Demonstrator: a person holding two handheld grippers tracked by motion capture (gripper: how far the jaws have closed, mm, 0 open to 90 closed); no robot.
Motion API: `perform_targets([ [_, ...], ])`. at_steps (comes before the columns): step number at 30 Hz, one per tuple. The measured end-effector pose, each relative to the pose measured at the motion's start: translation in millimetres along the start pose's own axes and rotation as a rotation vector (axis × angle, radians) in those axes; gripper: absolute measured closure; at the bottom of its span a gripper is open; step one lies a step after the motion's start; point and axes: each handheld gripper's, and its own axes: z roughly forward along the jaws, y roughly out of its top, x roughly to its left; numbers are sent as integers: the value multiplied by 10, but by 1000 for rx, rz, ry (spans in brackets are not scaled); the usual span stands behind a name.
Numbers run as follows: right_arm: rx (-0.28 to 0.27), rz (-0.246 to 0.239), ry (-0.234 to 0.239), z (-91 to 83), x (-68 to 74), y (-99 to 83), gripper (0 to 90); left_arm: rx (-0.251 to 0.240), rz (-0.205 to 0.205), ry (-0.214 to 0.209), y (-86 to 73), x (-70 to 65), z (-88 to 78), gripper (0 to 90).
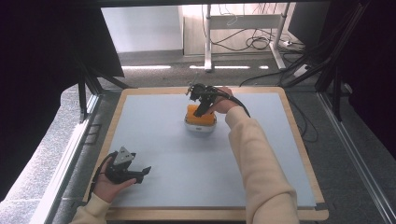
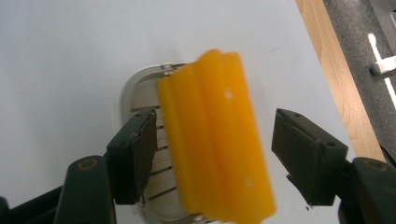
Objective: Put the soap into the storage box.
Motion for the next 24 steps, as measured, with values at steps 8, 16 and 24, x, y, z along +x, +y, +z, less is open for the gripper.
perform_targets([
  [8, -98, 107, 47, -133, 78, -162, 306, 3, 3, 1, 2, -5, 6, 181],
  [16, -144, 219, 26, -274, 156, -386, 310, 5, 5, 3, 4, -14, 8, 181],
  [24, -181, 286, 32, -383, 314, -702, 313, 10, 6, 4, 5, -20, 17, 181],
])
